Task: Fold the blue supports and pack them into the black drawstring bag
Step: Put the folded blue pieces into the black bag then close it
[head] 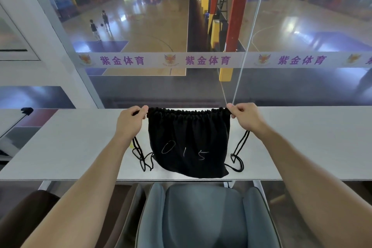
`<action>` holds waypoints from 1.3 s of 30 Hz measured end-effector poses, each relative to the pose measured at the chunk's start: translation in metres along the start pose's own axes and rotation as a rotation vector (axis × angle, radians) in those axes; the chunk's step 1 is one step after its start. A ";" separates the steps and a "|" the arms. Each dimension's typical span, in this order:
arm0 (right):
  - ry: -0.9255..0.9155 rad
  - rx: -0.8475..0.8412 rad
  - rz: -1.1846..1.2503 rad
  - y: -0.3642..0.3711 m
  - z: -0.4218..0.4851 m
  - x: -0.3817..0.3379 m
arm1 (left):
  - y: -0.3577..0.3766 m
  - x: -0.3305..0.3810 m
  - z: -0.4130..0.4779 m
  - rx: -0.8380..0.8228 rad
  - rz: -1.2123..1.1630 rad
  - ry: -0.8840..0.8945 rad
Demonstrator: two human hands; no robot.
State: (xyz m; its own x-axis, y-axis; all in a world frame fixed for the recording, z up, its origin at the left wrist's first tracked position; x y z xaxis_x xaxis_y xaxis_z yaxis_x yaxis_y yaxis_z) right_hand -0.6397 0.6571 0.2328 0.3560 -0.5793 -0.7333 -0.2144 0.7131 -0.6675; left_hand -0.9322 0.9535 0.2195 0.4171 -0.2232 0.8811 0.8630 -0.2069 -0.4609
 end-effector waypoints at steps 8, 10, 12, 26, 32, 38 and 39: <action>0.075 0.224 -0.019 -0.067 0.017 0.033 | -0.046 -0.020 0.026 0.214 -0.018 -0.094; 0.105 0.262 -0.010 -0.083 0.018 0.041 | -0.052 -0.029 0.028 0.249 -0.014 -0.114; 0.130 0.291 0.023 -0.093 0.016 0.045 | -0.053 -0.031 0.026 0.268 -0.040 -0.138; 0.012 0.307 0.403 -0.149 -0.045 -0.010 | 0.178 0.080 -0.166 -0.344 0.242 0.419; 0.175 0.578 0.428 -0.269 -0.108 0.112 | 0.220 0.155 -0.232 -0.445 0.000 0.549; 0.314 0.482 0.030 -0.347 -0.227 0.240 | 0.242 0.258 -0.362 -0.551 -0.322 0.640; 0.339 0.461 -0.018 -0.355 -0.248 0.262 | 0.247 0.273 -0.386 -0.586 -0.352 0.658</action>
State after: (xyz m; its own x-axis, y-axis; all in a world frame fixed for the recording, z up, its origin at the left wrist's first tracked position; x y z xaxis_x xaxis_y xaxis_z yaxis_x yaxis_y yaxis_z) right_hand -0.6959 0.1544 0.2455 0.0279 -0.6330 -0.7737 0.2353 0.7564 -0.6104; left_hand -0.7148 0.4740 0.3053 -0.2385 -0.5116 0.8254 0.5531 -0.7702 -0.3176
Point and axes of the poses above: each hand's wrist, its own z-axis towards the middle knuckle, its own y-axis out of the palm, x = y × z, the point moved 6 cm from there along z, towards the middle knuckle, and after that the axes turned 14 degrees about x, right-handed, at the moved point
